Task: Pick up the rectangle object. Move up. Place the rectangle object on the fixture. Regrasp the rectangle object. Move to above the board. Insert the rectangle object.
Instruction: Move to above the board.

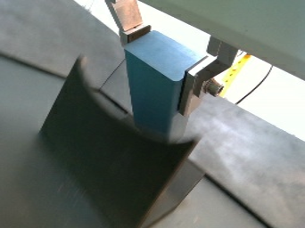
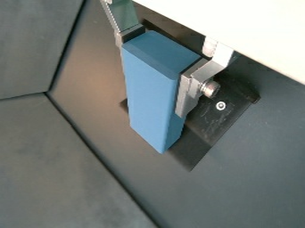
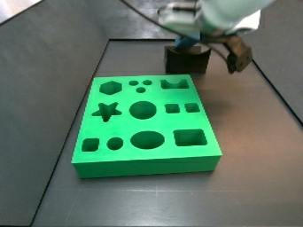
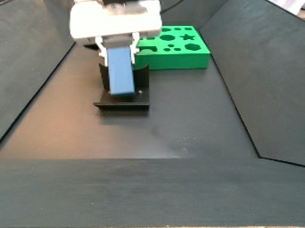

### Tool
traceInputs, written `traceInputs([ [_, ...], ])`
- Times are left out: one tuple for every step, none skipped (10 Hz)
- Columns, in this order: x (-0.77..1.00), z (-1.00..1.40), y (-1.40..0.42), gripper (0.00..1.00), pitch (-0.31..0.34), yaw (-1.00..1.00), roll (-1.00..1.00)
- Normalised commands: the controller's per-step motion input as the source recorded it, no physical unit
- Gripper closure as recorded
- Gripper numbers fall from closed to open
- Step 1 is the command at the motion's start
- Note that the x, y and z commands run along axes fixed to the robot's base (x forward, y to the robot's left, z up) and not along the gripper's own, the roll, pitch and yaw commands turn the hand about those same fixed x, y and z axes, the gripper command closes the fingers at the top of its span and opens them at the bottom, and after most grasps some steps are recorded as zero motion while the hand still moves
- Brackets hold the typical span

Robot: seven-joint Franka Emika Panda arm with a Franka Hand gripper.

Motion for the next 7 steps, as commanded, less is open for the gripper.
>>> traceInputs([
  [0.07,1.00,0.06,1.00,0.217,0.12,-0.08],
  [0.07,1.00,0.06,1.00,0.202,0.14,-0.07],
  [0.07,1.00,0.05,1.00,0.169,0.17,-0.05],
  [0.08,1.00,0.05,1.00,0.142,0.18,-0.04],
  [0.08,1.00,0.04,1.00,0.110,0.18,-0.03],
  [0.08,1.00,0.04,1.00,0.081,0.17,-0.02],
  [0.08,1.00,0.04,1.00,0.050,0.15,-0.02],
])
